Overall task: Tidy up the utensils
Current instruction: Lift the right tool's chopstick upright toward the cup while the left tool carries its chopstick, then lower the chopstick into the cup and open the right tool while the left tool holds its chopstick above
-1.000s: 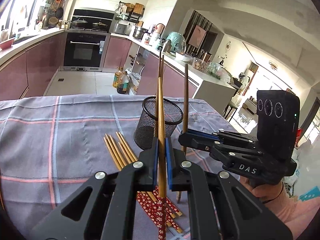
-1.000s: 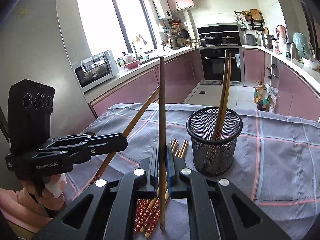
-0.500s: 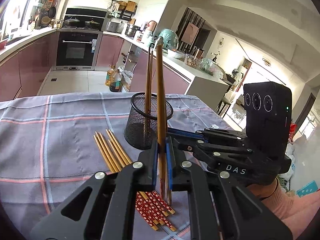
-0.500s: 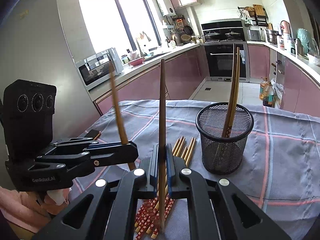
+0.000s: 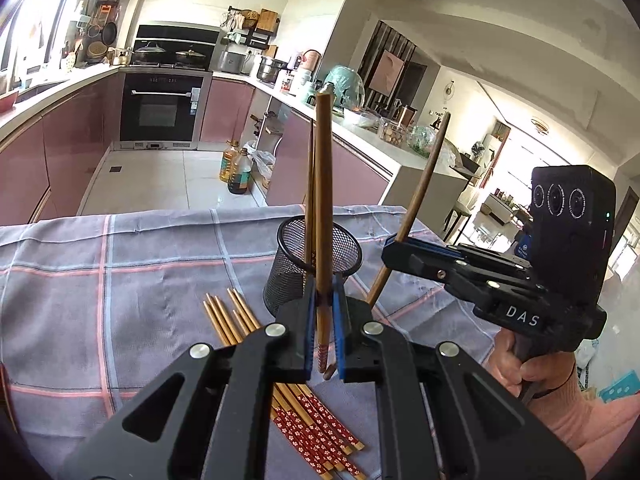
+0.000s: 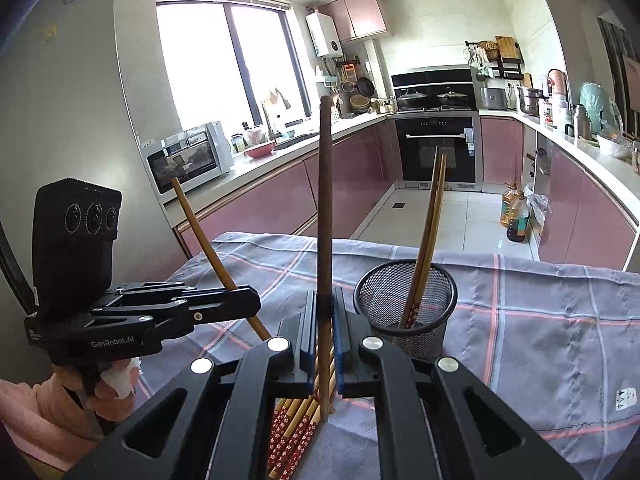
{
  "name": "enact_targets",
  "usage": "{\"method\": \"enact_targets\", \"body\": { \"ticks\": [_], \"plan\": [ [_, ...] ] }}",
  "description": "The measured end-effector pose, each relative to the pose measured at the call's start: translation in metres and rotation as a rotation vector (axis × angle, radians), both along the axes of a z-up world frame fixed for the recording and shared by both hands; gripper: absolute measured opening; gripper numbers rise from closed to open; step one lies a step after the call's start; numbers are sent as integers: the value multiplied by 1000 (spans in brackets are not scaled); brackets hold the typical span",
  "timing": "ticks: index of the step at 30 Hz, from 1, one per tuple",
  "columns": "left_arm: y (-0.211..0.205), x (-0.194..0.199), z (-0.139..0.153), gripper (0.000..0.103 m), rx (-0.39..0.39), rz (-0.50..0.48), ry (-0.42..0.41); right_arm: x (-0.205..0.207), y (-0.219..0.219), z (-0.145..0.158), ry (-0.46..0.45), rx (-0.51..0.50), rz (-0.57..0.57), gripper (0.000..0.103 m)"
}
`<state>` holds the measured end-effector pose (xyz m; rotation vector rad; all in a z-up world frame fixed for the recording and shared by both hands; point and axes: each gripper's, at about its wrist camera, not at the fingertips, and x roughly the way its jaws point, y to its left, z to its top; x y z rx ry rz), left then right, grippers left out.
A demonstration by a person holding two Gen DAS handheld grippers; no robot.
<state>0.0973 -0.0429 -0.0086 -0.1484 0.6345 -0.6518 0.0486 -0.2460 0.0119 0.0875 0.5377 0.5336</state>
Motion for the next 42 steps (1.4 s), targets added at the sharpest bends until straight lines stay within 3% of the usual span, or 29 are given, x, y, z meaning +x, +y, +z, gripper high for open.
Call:
{"method": "enact_targets", "body": {
  "ticks": [7, 15, 22, 33, 42],
  "plan": [
    [-3, 11, 17, 8, 9, 10, -28, 6, -18, 26, -61, -1, -37, 6],
    [-10, 24, 58, 8, 6, 14, -111, 18, -32, 56, -138, 4, -82, 6],
    [-22, 44, 80, 8, -13, 21, -141, 39, -36, 55, -144, 4, -110, 6],
    [-45, 65, 65, 8, 56, 37, -100, 54, -38, 50, -150, 52, -141, 6],
    [-54, 70, 41, 8, 135, 6, -32, 68, -40, 21, -5, 17, -107, 6]
  ]
}}
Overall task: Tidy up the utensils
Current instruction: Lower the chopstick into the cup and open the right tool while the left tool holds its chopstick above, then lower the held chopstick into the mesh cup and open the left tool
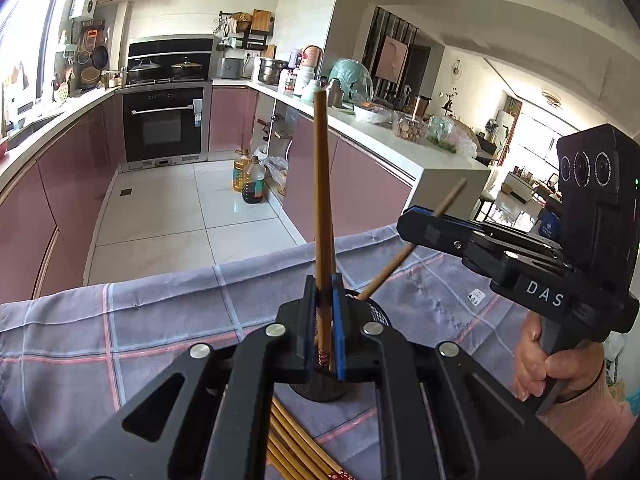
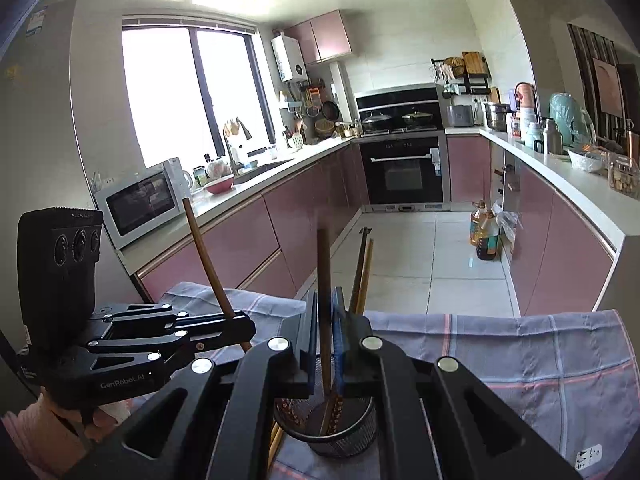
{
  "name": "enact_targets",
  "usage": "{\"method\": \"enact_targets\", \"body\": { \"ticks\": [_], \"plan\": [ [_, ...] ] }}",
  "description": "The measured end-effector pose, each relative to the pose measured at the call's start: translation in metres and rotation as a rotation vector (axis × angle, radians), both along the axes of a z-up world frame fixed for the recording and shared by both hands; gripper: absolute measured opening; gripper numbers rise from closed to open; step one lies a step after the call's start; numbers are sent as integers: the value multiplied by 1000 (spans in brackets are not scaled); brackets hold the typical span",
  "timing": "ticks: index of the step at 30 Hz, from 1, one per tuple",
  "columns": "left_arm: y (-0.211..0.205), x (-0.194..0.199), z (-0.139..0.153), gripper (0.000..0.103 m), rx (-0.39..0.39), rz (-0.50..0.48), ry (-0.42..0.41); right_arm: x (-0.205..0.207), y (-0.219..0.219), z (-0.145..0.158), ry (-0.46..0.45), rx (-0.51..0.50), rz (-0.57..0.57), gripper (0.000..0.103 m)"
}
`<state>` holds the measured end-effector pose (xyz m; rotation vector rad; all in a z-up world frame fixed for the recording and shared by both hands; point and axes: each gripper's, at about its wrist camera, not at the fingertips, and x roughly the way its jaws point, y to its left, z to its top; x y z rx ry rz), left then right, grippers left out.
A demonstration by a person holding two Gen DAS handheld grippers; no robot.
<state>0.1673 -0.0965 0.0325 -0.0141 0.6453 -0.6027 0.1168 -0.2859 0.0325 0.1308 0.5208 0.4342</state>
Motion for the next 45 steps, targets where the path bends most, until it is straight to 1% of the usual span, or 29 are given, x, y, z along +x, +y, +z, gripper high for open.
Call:
{"method": "enact_targets", "body": {
  "ticks": [4, 8, 12, 14, 15, 16, 18, 20, 22, 25, 27, 30, 33, 37, 40, 42, 45],
  "plan": [
    [-4, 3, -8, 8, 27, -9, 23, 5, 4, -4, 40, -14, 10, 6],
    [-2, 10, -11, 8, 31, -7, 46, 10, 8, -6, 59, 1, 21, 6],
    [-1, 12, -14, 8, 33, -1, 52, 10, 8, -5, 70, 7, 17, 6],
    [0, 16, -14, 8, 29, -1, 56, 8, 7, -6, 73, 9, 18, 9],
    [0, 15, -15, 8, 28, 2, 56, 5, 6, -7, 75, 7, 24, 14],
    [0, 15, -15, 8, 27, 3, 58, 2, 6, -9, 73, -2, 22, 24],
    [0, 16, -16, 8, 25, 5, 58, -6, 5, -12, 66, -21, 9, 31],
    [1, 17, -17, 8, 24, 7, 57, -15, 0, -17, 64, -20, 1, 32],
    [2, 18, -18, 8, 19, 10, 59, -23, -7, -23, 63, -10, -10, 36],
    [3, 18, -19, 8, 14, 13, 63, -37, -16, -34, 60, 9, -23, 36],
    [4, 19, -20, 8, 12, 14, 66, -42, -17, -41, 63, 23, -21, 34],
    [3, 19, -20, 8, 15, 15, 66, -44, -17, -45, 55, 46, -16, 7],
    [3, 19, -19, 8, 25, 16, 62, -43, -16, -35, 22, 49, -10, 5],
    [2, 16, -14, 8, 33, 10, 47, -39, -12, -5, -15, 43, 24, 5],
    [0, 14, -8, 8, 45, 1, 31, -26, -7, 13, 20, 29, 56, 5],
    [-2, 14, -4, 8, 57, -2, 21, -13, -2, 20, 52, -2, 65, 5],
    [-4, 15, -1, 8, 77, -11, 23, -3, 2, 25, 74, -40, 70, 5]
  ]
}}
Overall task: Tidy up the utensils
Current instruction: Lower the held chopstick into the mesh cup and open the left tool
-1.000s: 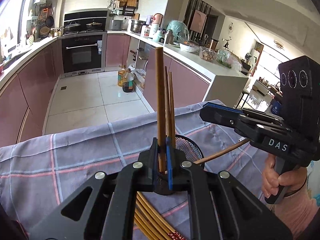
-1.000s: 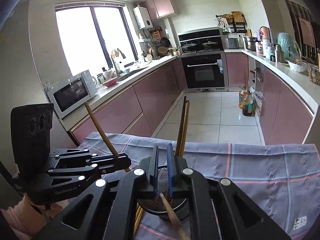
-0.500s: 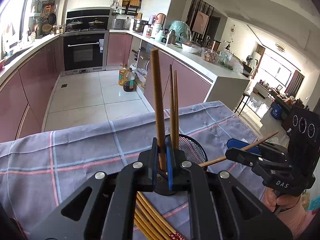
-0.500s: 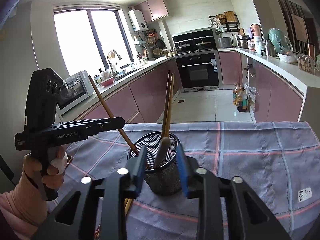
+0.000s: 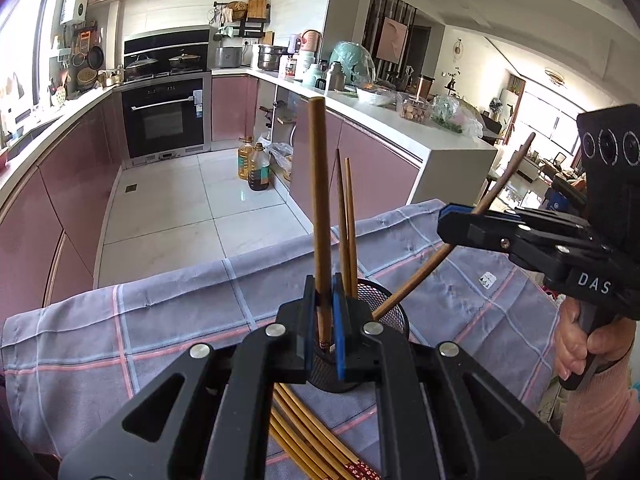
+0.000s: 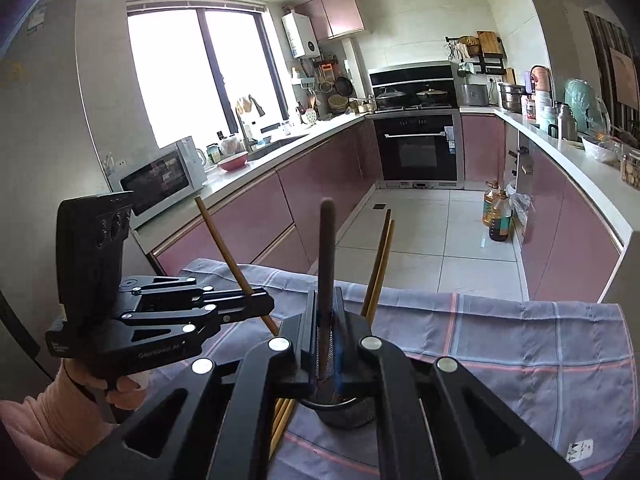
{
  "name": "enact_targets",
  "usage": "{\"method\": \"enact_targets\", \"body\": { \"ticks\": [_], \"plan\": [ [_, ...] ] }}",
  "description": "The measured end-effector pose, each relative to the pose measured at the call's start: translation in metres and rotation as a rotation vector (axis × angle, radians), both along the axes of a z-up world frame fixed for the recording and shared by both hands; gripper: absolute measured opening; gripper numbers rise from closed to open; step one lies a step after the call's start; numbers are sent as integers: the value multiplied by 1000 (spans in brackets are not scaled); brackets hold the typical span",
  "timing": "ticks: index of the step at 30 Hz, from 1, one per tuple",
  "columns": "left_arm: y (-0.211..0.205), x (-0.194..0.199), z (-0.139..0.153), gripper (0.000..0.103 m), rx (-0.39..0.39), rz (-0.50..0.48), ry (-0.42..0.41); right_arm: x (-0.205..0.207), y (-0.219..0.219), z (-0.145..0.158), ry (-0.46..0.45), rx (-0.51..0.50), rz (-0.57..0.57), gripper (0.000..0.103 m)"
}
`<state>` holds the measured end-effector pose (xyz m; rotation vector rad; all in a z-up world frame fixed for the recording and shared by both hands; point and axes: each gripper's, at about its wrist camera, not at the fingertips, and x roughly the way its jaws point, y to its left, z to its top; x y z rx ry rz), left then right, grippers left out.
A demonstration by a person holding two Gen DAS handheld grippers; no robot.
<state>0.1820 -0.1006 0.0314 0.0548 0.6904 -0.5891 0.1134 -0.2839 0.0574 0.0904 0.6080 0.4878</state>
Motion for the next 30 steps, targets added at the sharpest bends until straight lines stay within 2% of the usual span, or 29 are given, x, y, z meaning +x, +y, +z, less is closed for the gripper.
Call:
{"method": "enact_targets", "body": {
  "ticks": [6, 12, 19, 21, 23, 24, 27, 30],
  "plan": [
    [-1, -1, -5, 8, 12, -14, 6, 2, 3, 2, 26, -71, 14, 5],
    [-12, 15, -13, 8, 15, -31, 53, 30, 18, -23, 102, -114, 4, 6],
    [-28, 43, -21, 8, 28, -51, 122, 54, 8, -46, 148, -35, -88, 7],
    [-31, 48, -25, 9, 32, -38, 133, 58, 5, -53, 158, -10, -107, 12],
    [-32, 50, -30, 15, 25, -30, 139, 61, 4, -62, 175, 16, -106, 20],
    [-31, 49, -32, 19, 22, -24, 141, 61, 5, -66, 175, 20, -103, 20],
    [-23, 44, -37, 19, 24, 7, 123, 61, 4, -74, 183, 31, -106, 20],
    [-8, 35, -38, 21, -6, 34, 101, 50, -2, -72, 149, 53, -123, 21]
  ]
}}
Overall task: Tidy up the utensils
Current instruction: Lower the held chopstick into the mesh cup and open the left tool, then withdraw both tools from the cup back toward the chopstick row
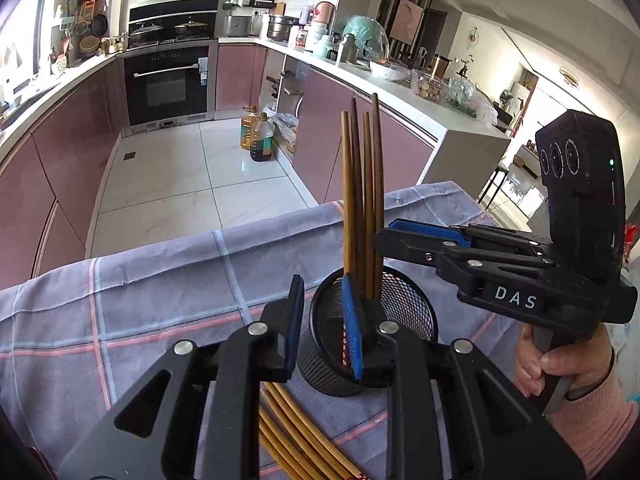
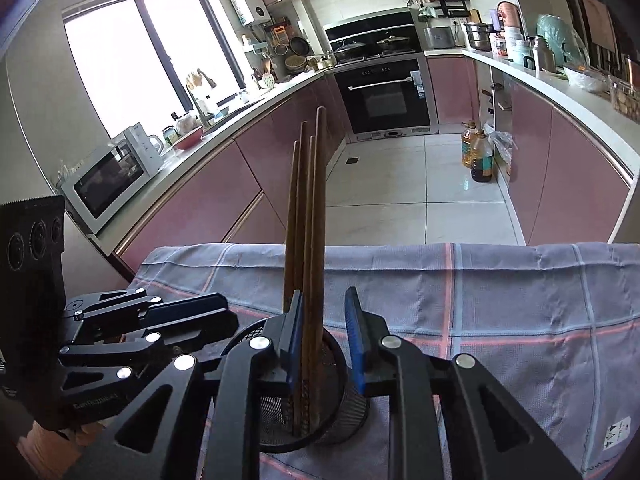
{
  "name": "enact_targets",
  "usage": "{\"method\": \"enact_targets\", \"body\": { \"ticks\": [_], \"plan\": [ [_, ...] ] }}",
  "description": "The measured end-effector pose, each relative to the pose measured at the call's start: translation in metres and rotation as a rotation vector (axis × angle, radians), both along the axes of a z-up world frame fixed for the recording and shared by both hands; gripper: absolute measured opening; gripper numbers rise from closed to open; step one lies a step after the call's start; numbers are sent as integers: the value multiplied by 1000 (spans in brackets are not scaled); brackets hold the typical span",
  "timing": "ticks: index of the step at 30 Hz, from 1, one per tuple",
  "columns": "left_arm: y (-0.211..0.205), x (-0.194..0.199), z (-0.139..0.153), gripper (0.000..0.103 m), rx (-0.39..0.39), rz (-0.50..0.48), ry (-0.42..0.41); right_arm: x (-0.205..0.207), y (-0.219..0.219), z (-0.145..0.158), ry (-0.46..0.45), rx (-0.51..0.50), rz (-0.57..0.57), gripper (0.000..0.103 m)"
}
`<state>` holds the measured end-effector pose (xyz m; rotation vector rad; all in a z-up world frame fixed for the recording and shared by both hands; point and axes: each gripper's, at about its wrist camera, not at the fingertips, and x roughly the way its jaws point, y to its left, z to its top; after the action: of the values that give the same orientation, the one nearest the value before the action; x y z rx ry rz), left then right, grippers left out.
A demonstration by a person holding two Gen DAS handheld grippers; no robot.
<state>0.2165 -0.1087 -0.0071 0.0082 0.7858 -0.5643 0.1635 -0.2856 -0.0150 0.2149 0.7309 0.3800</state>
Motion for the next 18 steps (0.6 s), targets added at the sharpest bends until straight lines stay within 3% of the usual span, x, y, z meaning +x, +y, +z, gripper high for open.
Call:
{"method": "enact_targets", "body": {
  "ticks": [4, 9, 14, 18],
  "plan": [
    [24, -22, 1, 30, -20, 41, -73, -36, -3, 13, -107, 9, 23, 29],
    [54, -59, -7, 41, -17, 92, -140, -88, 14, 18, -179, -11, 152, 35],
    [72, -86, -34, 45, 38, 132, -100, -107, 40, -18, -87, -54, 227, 39],
    [73, -99, -70, 45, 82, 129, 1, -106, 56, -60, 41, -84, 231, 39]
  ]
}}
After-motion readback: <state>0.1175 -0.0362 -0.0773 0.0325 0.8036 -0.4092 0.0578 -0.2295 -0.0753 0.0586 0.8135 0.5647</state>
